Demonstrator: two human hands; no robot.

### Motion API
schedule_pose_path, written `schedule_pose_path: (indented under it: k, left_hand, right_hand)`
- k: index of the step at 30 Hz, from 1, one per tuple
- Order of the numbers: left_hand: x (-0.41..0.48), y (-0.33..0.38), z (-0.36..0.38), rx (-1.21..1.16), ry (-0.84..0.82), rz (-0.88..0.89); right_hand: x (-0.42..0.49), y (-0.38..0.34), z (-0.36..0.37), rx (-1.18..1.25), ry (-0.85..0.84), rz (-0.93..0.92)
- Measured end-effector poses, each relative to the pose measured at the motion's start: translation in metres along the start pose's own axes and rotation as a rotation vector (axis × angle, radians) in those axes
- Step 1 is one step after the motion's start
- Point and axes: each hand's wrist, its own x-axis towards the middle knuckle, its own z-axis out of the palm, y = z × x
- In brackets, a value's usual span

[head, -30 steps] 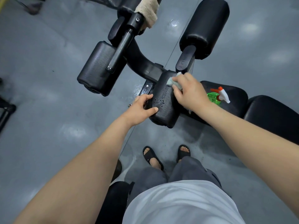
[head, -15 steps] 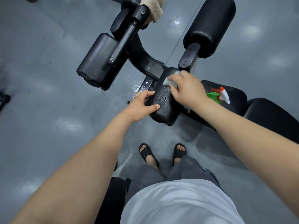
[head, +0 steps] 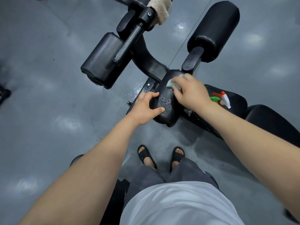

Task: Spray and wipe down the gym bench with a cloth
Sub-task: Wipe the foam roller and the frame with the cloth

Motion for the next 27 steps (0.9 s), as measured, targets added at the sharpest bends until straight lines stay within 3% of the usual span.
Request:
schedule_pose_path:
  k: [3, 10, 17, 19, 23, 27]
  left_hand:
    - [0.000, 0.001, 0.001, 0.010, 0.013, 0.018]
    - [-0.005, 0.006, 0.000, 0.097, 0.005, 0.026]
    - [-0.003, -0.001, -0.003, -0.009, 0.008, 0.021]
    - [-0.002, -0.002, -0.004, -0.018, 0.003, 0.028]
    - [-0.004, -0.002, -0.006, -0.101, -0.022, 0.025]
    - [-0.005, -0.006, -0.004, -0.160, 0.016, -0.064]
  right_hand:
    - [-0.007, 0.006, -0.001, -0.009, -0.063, -0.128]
    - [0.021, 0.016, -0.004, -0.012, 0.036, 0.108]
    - [-0.018, 0.004, -0.001, -0.011, -0.090, -0.177]
    - [-0.010, 0.013, -0.004, -0.065, -0.066, -0.134]
    - [0.010, 0.026, -0.009, -0.029, 0.015, 0.138]
    - [-0.002, 0.013, -0.010, 0.068, -0.041, 0.124]
